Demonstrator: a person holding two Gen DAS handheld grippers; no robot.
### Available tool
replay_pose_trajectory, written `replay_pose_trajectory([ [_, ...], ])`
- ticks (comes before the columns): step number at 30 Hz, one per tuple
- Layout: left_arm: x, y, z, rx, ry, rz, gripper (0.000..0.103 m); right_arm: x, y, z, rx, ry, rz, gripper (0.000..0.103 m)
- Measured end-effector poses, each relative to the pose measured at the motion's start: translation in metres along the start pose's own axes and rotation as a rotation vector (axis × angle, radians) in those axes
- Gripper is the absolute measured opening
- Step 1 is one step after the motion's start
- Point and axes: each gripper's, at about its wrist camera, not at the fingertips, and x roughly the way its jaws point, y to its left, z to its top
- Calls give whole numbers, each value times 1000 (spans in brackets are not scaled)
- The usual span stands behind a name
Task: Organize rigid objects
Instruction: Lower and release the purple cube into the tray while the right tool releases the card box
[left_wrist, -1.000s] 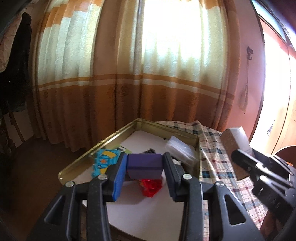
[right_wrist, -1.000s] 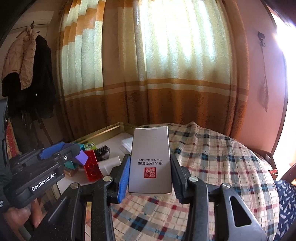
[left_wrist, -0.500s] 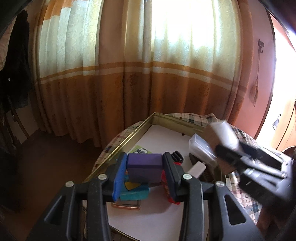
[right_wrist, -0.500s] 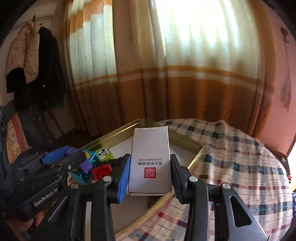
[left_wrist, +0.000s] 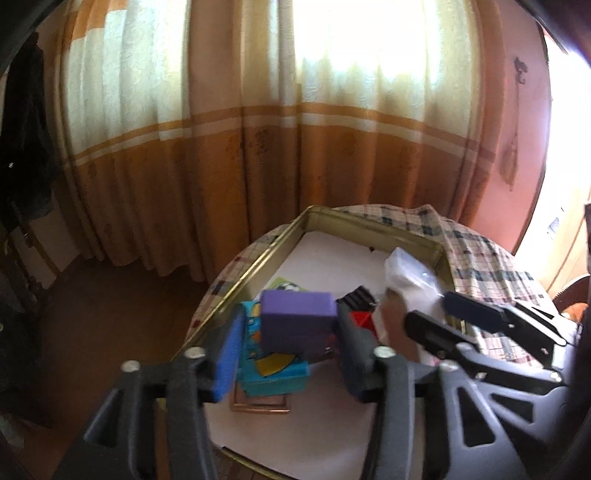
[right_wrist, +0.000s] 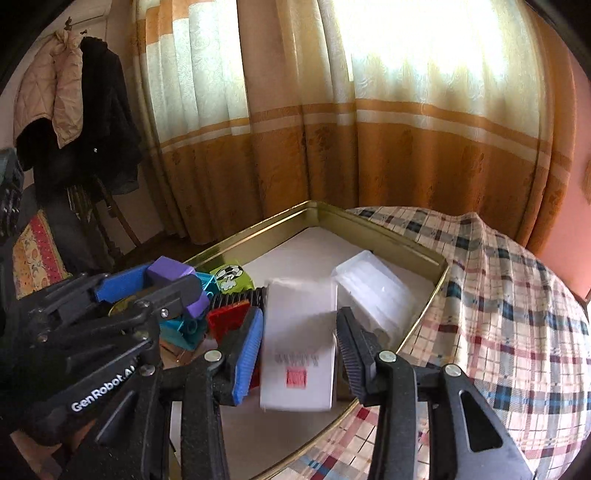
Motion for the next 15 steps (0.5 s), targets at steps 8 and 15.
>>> replay_pose_trajectory([
  [8,-20,9,-9,-33,-39,3,91,-29,-13,-6,76,-61,37,67],
  [15,-40,4,-12,-12,-72,34,103,-62,-2,-13,58,-126,11,74],
])
